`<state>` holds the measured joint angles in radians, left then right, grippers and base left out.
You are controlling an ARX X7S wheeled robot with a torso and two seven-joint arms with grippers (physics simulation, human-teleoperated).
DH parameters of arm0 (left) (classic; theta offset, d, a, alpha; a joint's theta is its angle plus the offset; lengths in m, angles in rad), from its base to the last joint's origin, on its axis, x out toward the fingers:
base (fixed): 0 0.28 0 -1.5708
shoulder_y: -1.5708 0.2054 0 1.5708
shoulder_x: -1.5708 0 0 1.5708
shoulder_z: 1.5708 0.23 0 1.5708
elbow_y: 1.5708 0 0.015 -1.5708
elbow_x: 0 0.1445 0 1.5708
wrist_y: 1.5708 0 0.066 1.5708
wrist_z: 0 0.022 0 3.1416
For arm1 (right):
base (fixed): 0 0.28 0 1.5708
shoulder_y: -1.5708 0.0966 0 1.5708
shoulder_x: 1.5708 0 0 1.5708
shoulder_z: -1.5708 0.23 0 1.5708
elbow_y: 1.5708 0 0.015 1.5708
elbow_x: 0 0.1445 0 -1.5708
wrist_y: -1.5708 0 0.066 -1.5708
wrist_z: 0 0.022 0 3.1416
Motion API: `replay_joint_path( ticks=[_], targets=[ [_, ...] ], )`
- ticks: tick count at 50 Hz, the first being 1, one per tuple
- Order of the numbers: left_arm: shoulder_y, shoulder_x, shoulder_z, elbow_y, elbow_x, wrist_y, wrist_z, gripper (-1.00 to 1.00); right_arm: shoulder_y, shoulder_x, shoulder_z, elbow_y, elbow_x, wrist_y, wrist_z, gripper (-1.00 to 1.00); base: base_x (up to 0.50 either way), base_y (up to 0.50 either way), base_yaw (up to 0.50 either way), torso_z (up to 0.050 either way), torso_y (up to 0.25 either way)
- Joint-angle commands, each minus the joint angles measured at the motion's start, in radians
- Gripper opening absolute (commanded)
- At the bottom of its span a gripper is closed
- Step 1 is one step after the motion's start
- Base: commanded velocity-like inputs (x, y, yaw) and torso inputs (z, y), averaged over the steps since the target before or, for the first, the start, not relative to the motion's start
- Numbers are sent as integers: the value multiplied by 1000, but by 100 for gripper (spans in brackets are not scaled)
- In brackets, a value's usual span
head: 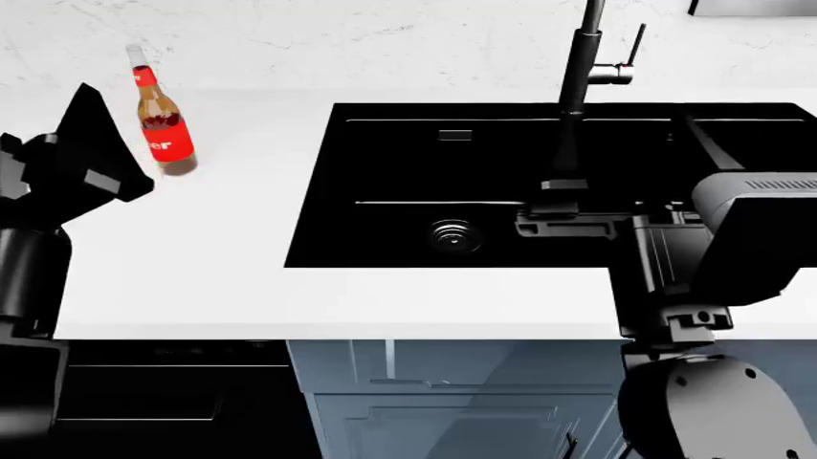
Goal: Pick the cans from the counter and place them in their designated side in the cabinet.
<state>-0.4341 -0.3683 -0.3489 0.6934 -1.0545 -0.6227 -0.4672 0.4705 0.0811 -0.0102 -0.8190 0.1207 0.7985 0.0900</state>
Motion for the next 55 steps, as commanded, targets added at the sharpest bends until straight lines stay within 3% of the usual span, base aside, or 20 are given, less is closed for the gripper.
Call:
replay_joint_path(
  ticks=[1,31,55],
  targets=[
    [114,36,-19,45,56,46,-3,100,-114,-7,-2,31,10,-55,33,100,0,500,0,0,0],
    [116,11,-7,42,61,48,-3,100,-113,15,-45,70,47,-77,83,100,0,500,0,1,0],
    [144,-29,53,8,153,39,27,100,-115,27,-72,123,79,-114,108,100,0,500,0,0,0]
  ],
)
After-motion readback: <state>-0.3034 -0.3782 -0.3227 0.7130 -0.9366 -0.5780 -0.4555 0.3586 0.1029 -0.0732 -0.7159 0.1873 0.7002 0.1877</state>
